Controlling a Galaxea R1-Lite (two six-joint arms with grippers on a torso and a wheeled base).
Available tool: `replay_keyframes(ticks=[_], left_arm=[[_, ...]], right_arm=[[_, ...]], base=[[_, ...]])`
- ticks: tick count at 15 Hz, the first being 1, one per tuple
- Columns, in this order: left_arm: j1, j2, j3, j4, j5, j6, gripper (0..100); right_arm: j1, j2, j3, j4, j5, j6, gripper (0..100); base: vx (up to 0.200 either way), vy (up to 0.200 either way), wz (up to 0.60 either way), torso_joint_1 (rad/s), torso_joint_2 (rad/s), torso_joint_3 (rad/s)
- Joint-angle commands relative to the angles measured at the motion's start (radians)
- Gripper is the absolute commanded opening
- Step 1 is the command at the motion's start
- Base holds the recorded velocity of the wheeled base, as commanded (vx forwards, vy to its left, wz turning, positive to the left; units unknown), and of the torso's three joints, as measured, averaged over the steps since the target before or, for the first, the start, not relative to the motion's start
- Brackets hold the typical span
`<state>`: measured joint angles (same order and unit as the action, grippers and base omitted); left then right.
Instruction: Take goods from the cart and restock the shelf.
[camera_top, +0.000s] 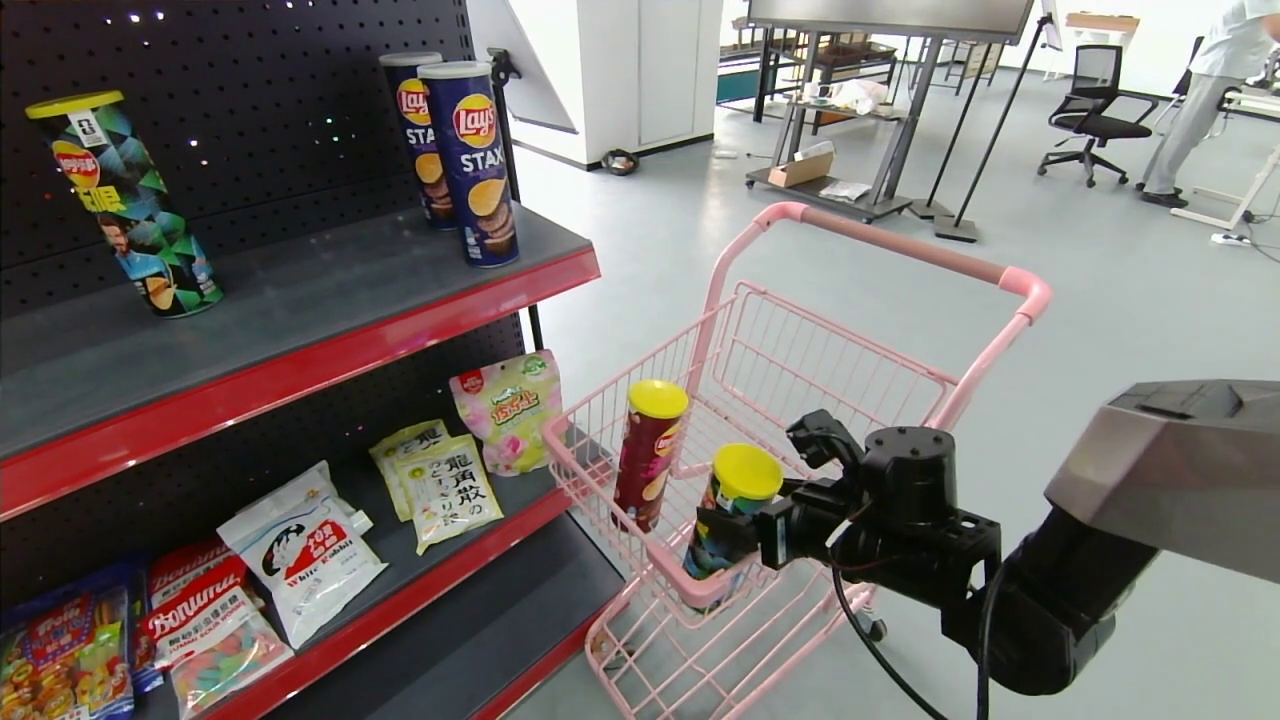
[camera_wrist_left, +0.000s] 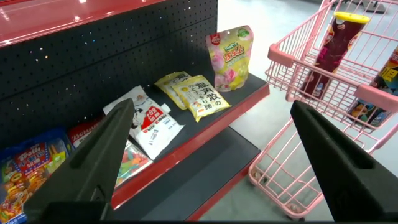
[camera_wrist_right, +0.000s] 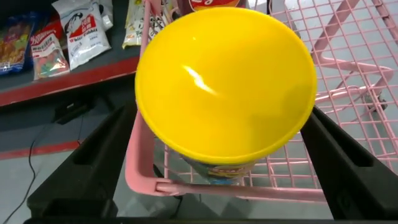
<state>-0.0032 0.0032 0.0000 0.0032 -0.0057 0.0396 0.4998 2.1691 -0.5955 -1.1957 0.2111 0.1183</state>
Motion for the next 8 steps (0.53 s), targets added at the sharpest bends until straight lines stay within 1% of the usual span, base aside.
replay_keyframes(ticks=[1, 3, 8], left_arm=[[0.0, 0.001, 0.0, 0.0, 0.0, 0.0, 100], [0.0, 0.0, 0.0, 0.0, 0.0, 0.0, 100], [0.002, 0.001, 0.0, 0.0, -0.002, 0.0, 100]], right_arm=[[0.002, 0.024, -0.024, -0.001, 0.001, 0.0, 100], [0.0, 0.04, -0.05, -0.001, -0.009, 0.0, 100], [0.002, 0.057, -0.066, -0.001, -0.012, 0.001, 100]], base=[[0.0, 0.0, 0.0, 0.0, 0.0, 0.0], [0.0, 0.0, 0.0, 0.0, 0.0, 0.0], [0.0, 0.0, 0.0, 0.0, 0.0, 0.0]])
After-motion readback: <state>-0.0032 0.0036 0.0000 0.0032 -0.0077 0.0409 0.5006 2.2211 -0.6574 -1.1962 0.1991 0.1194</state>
